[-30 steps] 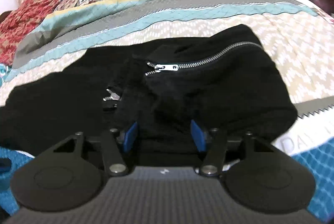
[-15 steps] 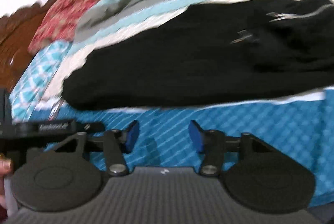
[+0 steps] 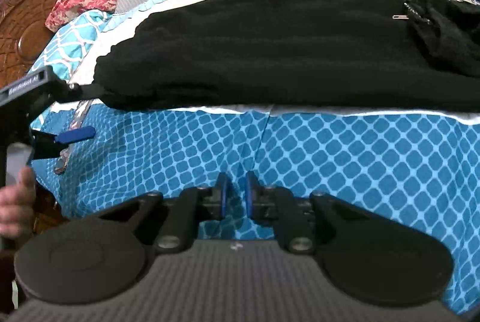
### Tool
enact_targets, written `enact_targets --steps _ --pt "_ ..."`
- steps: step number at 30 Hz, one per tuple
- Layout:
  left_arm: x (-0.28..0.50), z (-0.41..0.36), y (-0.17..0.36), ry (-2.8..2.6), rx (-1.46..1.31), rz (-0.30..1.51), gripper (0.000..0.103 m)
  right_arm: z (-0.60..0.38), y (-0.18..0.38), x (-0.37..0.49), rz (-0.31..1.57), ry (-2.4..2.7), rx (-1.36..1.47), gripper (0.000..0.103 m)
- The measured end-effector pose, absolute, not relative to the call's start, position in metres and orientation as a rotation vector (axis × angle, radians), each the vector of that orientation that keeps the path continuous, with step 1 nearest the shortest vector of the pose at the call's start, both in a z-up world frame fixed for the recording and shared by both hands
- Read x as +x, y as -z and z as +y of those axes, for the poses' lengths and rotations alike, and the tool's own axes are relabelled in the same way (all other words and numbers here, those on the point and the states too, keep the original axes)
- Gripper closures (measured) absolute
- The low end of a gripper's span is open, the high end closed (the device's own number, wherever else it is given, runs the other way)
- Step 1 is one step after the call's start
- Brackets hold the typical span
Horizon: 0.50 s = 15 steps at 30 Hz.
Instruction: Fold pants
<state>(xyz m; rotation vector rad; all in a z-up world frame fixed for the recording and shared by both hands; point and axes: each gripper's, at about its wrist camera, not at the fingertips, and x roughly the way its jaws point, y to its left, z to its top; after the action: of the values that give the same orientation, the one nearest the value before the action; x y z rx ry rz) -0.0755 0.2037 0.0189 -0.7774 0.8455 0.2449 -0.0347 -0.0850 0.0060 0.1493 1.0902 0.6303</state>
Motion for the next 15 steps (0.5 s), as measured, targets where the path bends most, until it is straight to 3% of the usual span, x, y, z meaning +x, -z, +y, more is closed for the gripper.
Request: enact_targets --steps 4,11,15 --pt "-0.062 0.226 -0.015 -0.264 -0.85 0.813 0.004 -0.082 -0.021 -0.037 1.023 -0.659 0.135 0.087" --pt "-0.035 0.211 -0.016 -0.301 -0.746 0.822 0.004 -0.05 -0.055 0.011 0.885 -0.662 0.166 0.086" --pt "-0.03 0.203 -0.017 -0.306 -0.692 0.836 0.007 -0.022 -0.041 0.046 0.929 -0.663 0.262 0.086"
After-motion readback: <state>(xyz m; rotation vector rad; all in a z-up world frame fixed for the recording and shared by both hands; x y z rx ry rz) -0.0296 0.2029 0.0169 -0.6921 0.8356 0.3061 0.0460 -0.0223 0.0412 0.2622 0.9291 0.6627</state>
